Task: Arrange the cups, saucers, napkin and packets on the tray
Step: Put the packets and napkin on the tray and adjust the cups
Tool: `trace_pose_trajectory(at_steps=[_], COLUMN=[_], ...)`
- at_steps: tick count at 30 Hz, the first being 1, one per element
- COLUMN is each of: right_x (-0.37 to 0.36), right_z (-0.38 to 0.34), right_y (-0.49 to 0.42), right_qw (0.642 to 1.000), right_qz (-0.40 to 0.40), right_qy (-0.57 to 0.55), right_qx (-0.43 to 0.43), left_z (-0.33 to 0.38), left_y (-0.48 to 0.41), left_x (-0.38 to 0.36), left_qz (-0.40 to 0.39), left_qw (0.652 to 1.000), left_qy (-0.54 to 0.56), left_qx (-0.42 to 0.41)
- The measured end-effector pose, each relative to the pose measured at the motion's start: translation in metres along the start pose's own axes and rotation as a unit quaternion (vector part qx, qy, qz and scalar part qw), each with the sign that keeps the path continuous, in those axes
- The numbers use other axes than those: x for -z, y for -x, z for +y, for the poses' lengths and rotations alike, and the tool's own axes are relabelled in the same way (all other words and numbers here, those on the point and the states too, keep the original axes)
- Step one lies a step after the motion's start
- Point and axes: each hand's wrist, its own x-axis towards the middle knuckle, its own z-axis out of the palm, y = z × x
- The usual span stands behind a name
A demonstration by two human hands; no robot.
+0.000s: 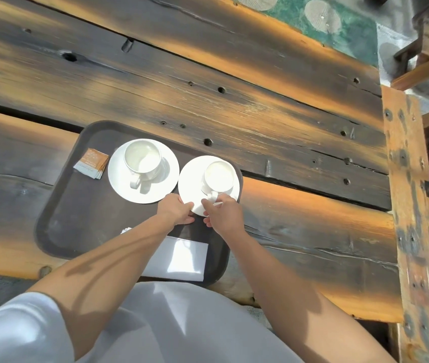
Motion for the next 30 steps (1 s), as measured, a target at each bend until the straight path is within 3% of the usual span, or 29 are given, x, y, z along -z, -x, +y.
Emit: trace_pose_trajectory(at_steps=[4, 8, 13, 15, 18, 23, 30], right_x=[-0.003, -0.011, -0.019, -0.024, -0.034, -0.050, -0.051], right_z=[0.014, 0.035, 0.061, 0.070, 0.077, 0.081, 0.084], right_y=[0.013, 0.034, 0.055, 0.060, 0.065, 0.069, 0.060], right_qw=[0.999, 0.999, 0.999, 0.998, 0.994, 0.991, 0.992], right_qz=[0.022, 0.010, 0.017, 0.004, -0.023, -0.039, -0.037], right_qy=[-0.022, -0.026, 0.037, 0.064, 0.102, 0.095, -0.034], right_qx=[-0.034, -0.027, -0.012, -0.018, -0.042, -0.087, -0.119], left_z=[-0.001, -0.022, -0.069, -0.087, -0.106, -0.115, -0.105], left_y=[0.015, 0.030, 0.050, 0.057, 0.066, 0.068, 0.055], left_x=[0.014, 0.038, 0.077, 0.085, 0.088, 0.085, 0.083], left_qz=[0.004, 0.044, 0.128, 0.176, 0.162, 0.150, 0.153], left_qw=[0.983, 0.973, 0.930, 0.922, 0.945, 0.950, 0.985], left_qy=[-0.175, -0.184, -0.281, -0.305, -0.276, -0.267, -0.075], left_qx=[-0.061, -0.133, -0.199, -0.162, -0.071, -0.066, 0.031])
